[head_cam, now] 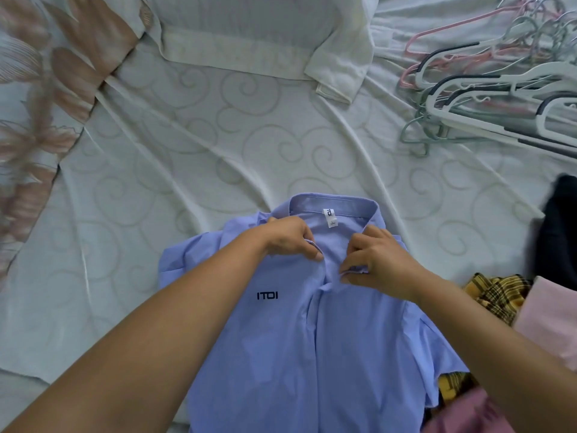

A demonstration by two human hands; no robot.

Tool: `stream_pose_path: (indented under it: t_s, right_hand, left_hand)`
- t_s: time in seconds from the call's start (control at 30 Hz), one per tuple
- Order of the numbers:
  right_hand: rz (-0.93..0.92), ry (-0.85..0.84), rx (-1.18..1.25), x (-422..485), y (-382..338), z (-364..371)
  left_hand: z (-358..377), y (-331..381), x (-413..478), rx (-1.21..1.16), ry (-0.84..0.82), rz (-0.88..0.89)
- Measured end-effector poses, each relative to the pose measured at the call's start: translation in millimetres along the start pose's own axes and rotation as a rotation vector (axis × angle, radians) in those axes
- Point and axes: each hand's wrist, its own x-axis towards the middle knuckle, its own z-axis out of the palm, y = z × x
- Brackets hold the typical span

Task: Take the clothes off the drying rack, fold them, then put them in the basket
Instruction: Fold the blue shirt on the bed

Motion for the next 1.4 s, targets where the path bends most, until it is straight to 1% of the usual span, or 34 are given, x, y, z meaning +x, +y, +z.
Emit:
stream_pose_path:
  t_s: [0.07,0.17,0.4,0.63,0.8,0.93,1.1,1.2,1.4]
  right_hand:
    - [0.097,0.106,0.101,6.5,-6.9,1.9]
    - [0.187,0.190,0.117,16.4,-19.6,11.4]
    - [0.400,0.201,0.213,17.2,-18.3,32.0]
    - [0.399,0.251,0.231,15.5,-19.8,33.5]
    - [0.468,0.242,0.235,19.0,-23.2,32.8]
    - [0.551,0.198,0.258,21.9,-21.6,31.9]
    - [0.535,0.093,0.296,24.9,-22.3,27.2]
    - [0.521,0.058,0.303,25.4,-25.0,23.5]
    - [0.496,0.130,0.264,20.7,-26.9,28.7]
  left_hand:
    - [-0.1,0.3,-0.3,-0.026,-0.010,-0.012]
    - [-1.0,3.3,-2.3,-0.060,-0.023,-0.016]
    - [0.1,1.4,-4.9,-0.126,-0.014,0.005]
    - [8.2,-0.4,-3.1,-0.096,0.054,-0.003]
    - [9.1,3.5,-4.9,-0.049,0.070,0.013]
    - [11.2,-4.1,-4.1,-0.051,0.087,0.047]
    - [15.4,-5.1,-4.3,-0.050,0.132,0.052]
    - [14.7,-3.9,-5.0,-0.069,0.123,0.046]
    - [13.4,-1.5,-4.7,-0.024,0.115,0.055]
